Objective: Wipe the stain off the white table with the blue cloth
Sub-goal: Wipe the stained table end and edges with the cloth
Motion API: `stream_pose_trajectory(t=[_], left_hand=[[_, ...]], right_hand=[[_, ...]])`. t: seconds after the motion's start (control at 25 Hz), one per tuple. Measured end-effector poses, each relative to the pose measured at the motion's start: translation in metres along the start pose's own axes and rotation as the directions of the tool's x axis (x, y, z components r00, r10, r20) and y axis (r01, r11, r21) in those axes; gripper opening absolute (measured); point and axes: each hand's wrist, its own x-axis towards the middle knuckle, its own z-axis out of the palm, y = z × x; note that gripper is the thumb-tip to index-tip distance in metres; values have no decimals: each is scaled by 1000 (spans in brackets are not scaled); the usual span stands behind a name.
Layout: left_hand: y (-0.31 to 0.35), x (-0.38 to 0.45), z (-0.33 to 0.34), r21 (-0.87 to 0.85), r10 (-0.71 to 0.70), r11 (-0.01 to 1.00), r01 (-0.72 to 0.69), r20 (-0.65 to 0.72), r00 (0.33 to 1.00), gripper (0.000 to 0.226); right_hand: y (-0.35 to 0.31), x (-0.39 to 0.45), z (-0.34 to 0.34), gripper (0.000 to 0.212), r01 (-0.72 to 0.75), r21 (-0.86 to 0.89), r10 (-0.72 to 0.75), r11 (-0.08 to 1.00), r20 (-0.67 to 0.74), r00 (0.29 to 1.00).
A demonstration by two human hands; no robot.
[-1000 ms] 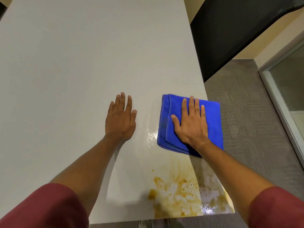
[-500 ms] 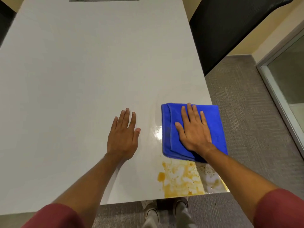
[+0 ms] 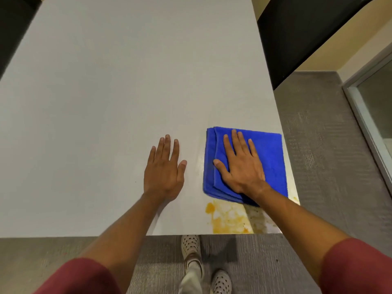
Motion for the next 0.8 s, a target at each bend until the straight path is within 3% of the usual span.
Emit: stream_pose_trajectory(t=[0.08,0.36,0.48,0.6,0.68,0.8], left_hand=[[2,-11,3,3,-10,1000,10,-2,1000,63],[4,-42,0,-22,-16,1000,17,19,1000,63],[5,-59,0,-7,-20,1000,20,18,1000,63],[6,-60,1,-9,-31,999,31,-9,999,62],[6,-58,2,-1,-29,1000,29,-25,999,61],[3,-59,3,-15,-21,1000,21,-18,1000,60]], right_hand=[[-11,11,-1,79,-45,-6,45,999,-9,999],[-2,-79,10,71,277,27,-278,960,32,960],[14,-88,7,73,170,5,-170,985,41,985],[-11,-75,8,74,3,28,-4,1000,1,1000],[-35,-74,13,74,24,55,-23,998,-20,1000],[-55,-101,25,69,176,70,-173,982,-44,984]])
